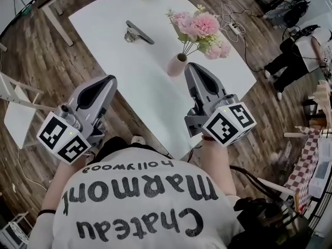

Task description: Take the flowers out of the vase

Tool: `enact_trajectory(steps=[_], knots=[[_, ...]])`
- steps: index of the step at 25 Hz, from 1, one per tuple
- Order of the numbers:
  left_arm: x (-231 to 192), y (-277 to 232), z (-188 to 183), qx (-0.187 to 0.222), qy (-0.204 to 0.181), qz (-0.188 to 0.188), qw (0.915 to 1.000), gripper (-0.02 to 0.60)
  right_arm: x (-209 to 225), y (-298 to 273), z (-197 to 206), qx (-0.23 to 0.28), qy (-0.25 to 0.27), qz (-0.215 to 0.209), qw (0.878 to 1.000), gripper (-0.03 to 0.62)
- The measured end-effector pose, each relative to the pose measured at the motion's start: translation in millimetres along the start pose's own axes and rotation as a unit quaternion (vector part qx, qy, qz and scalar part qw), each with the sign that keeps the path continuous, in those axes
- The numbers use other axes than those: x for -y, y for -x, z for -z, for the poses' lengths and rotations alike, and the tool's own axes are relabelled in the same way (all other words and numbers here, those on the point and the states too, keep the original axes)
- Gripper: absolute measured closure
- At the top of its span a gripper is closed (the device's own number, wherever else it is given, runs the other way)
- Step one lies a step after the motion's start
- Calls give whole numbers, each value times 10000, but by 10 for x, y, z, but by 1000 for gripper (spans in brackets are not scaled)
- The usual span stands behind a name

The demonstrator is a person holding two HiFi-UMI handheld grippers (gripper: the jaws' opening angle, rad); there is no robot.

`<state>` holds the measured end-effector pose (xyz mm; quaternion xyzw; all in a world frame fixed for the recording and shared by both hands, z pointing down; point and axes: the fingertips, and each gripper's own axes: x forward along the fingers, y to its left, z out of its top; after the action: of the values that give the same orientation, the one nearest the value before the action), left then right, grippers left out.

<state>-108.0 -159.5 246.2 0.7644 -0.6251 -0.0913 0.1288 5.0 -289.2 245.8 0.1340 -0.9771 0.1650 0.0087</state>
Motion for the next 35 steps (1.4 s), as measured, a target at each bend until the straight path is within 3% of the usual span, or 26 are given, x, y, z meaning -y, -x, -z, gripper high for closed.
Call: enact_trajectory(steps=[10, 15, 19, 21, 29, 32, 35], knots=[[-56, -316, 138, -419, 117, 83, 9990, 577, 386, -27, 198, -1, -272, 183, 9995, 577], [52, -343, 148, -582, 110, 183, 9981, 577, 342, 92, 203, -104, 274, 303, 9991, 577], [-188, -517, 233, -641, 182, 441, 9968, 577, 485, -52, 344, -152, 286, 666, 9973, 564], [-350, -682, 309, -701, 236, 609, 9954, 577, 632, -152, 434, -232, 289, 882, 9954, 482], [-533, -1205, 400, -946, 400, 940, 9903, 577, 815, -213, 420, -65, 246, 1448, 9891, 453], [-560, -1378, 550, -1090, 394, 1366, 9838, 577, 844, -137, 569, 27, 256, 1936, 9807, 451], [-536, -1445, 718, -1124, 359, 1587, 9802, 577, 862, -28, 713, 31, 298, 2143, 9763, 451]])
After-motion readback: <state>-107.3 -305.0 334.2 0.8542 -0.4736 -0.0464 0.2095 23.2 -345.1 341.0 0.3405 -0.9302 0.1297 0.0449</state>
